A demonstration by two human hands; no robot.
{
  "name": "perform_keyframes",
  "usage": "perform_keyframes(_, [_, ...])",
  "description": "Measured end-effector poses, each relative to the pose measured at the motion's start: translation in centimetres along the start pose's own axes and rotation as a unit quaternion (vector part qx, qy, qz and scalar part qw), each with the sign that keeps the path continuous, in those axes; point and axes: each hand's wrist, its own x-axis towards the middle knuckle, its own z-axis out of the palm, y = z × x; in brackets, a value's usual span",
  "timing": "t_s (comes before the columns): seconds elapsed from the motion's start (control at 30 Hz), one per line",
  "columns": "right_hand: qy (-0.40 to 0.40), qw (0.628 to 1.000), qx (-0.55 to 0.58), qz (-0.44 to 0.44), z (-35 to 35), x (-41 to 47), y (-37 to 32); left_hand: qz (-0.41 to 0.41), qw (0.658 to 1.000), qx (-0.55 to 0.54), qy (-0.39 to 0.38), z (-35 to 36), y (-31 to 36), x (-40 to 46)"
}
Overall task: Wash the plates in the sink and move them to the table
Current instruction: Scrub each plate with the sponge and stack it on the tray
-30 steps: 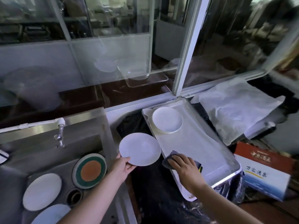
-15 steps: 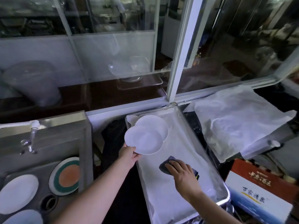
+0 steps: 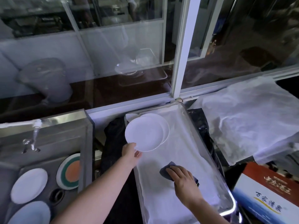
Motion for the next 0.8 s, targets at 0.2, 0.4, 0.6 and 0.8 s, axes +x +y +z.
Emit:
perform_keyframes(0.2, [-0.003, 1.0, 0.02, 0.005, 0.4, 0.1, 0.6, -0.024, 0.999, 0.02, 0.015, 0.3, -0.4, 0.1])
perform_keyframes(0.4, [0.008, 1.0, 0.027, 0.013, 0.0, -0.1, 1.3, 0.012, 0.995, 0.098, 0.005, 1.9, 0.0, 0.6])
perform_keyframes(0.6, [0.009, 0.999, 0.029, 0.018, -0.3, -0.7, 1.5, 0.008, 0.975, 0.221, 0.004, 2.4, 0.5, 1.0])
perform_keyframes(0.8, [-0.015, 0.999, 0.035, 0.025, -0.1, -0.3, 0.6, -0.023, 0.975, 0.219, -0.014, 0.2, -0.2, -0.6])
